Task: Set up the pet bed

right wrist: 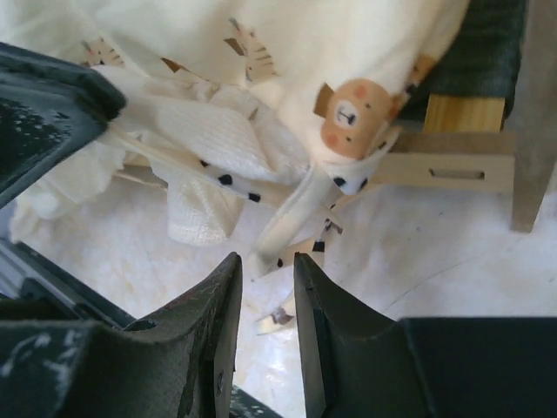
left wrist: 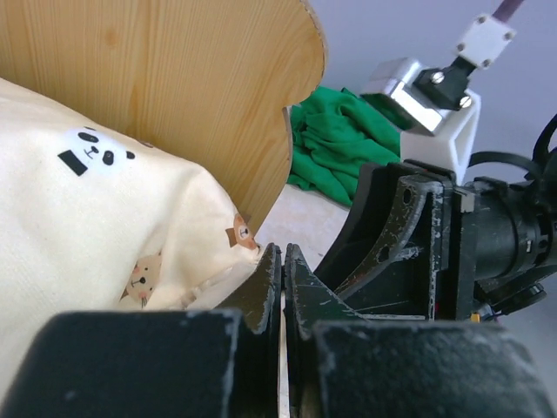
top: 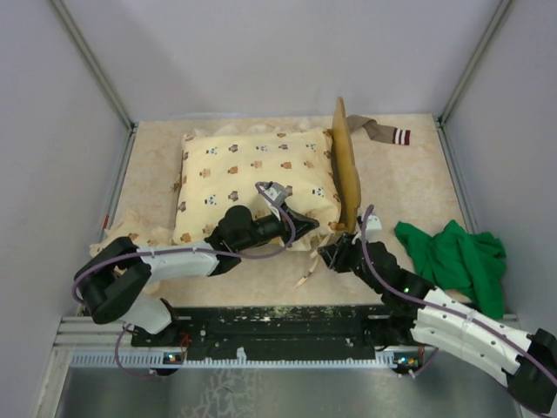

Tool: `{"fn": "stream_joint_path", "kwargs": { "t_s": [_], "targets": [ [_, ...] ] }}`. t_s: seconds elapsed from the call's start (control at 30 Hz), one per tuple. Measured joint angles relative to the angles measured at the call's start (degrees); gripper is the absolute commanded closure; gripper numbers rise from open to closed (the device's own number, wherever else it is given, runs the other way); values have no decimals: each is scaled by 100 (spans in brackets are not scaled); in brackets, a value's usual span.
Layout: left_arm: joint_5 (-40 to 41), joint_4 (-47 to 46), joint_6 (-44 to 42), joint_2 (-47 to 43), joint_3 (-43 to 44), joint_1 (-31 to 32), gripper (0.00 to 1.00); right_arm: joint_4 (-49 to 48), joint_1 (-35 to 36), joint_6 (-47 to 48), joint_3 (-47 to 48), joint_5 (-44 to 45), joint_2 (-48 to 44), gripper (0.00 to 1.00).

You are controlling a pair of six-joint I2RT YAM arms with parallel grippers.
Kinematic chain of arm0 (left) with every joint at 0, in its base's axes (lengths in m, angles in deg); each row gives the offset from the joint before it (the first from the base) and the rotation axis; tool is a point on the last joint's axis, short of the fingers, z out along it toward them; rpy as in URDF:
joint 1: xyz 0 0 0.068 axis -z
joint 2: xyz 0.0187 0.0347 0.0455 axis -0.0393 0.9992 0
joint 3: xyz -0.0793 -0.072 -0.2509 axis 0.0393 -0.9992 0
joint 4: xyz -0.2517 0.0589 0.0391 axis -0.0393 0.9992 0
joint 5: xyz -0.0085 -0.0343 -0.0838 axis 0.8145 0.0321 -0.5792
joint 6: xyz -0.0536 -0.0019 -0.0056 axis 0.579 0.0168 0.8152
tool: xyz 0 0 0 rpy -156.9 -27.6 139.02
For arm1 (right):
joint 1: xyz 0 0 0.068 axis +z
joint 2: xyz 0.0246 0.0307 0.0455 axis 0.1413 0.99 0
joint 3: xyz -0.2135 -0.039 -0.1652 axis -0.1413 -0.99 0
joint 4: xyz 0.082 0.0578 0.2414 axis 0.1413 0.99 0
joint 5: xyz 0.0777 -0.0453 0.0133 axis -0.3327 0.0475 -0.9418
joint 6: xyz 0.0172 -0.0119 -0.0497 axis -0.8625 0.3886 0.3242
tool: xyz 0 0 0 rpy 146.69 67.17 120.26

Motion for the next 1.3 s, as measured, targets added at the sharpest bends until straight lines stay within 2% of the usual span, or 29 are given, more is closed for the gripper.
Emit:
{"fn": "stream_joint_path", "kwargs": {
  "t_s": [0.13, 0.23, 0.4, 0.7, 0.73, 0.83, 0.9, 1.13, 1.3],
  "targets": [
    [2, 0, -4, 0, 11, 17, 100, -275, 229, -1034, -494, 455, -190, 60],
    [9, 4, -28, 0, 13, 17, 100, -463, 459, -1432, -780, 778, 13, 59],
    [31, 50, -83, 0, 76, 20, 100, -938, 916, -1725, -909, 1362, 540, 56],
    [52, 13, -127, 0, 98, 28, 100, -2385, 1355, -2033, -1067, 1941, 2015, 59],
    [52, 13, -125, 0, 103, 28, 100, -2472, 1375, -2057, -1067, 1982, 2144, 62],
    [50, 28, -127, 0, 162, 33, 100, -2809, 1384, -2057, -1067, 2055, 2457, 81],
    [50, 7, -127, 0, 223, 44, 100, -2918, 1384, -2063, -1060, 2131, 2533, 100],
    [48, -48, -125, 13, 481, 66, 100, -2833, 1392, -2009, -1108, 2739, 2293, 100],
    [50, -15, -170, 109, 1104, 66, 100, -2033, 1362, -2140, -1113, 3333, 1751, 100]
  ]
}}
